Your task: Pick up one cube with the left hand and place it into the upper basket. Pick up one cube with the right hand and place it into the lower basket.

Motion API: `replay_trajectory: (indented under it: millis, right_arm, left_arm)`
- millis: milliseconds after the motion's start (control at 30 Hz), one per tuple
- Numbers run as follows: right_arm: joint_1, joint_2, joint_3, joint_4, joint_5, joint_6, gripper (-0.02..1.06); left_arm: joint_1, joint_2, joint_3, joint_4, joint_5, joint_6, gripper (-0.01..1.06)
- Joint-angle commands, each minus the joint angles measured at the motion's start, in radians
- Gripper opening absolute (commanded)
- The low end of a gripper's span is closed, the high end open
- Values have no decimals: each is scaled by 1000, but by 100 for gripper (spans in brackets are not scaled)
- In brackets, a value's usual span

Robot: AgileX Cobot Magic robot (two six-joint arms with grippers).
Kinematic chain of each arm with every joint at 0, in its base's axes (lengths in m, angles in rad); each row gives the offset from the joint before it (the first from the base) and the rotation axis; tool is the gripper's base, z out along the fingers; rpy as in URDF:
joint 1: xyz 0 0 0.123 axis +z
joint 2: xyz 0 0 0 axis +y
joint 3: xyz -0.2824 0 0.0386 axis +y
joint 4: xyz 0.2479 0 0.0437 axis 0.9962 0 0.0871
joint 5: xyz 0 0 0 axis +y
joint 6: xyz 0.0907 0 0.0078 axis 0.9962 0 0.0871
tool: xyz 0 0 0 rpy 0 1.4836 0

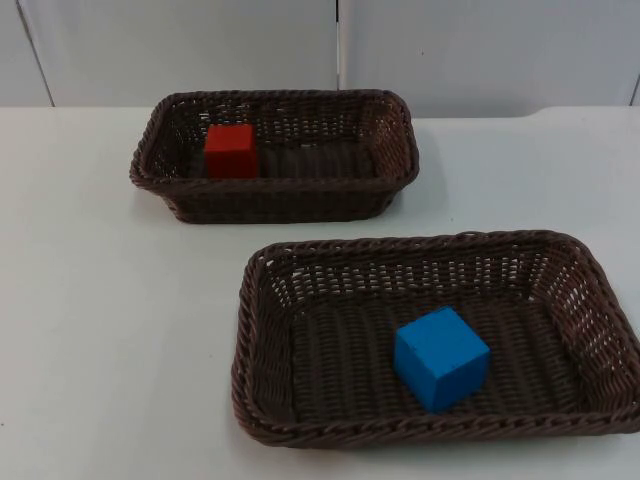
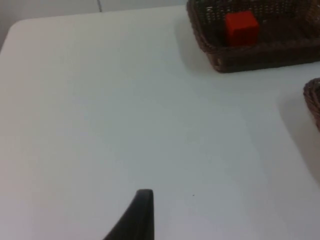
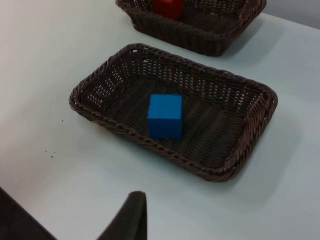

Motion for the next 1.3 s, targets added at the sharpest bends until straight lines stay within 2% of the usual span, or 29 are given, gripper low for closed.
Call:
replay_trajectory:
  millis: [0,233,900,1267]
  right_arm:
    - [5,-3,8,-3,-13,3,105]
    - [5,-3,8,-3,-13,3,105]
    - [-1,-3,8,-3,-13,3,105]
    - [-128,-3,8,-3,-13,3,105]
  left_arm:
    - [29,-2,5,7,-12,-8,105]
    - [80,-2,5,9,-12,-8,105]
    - [79,-2,5,11,-12,-8,105]
    - [79,-2,5,11,-12,-8,105]
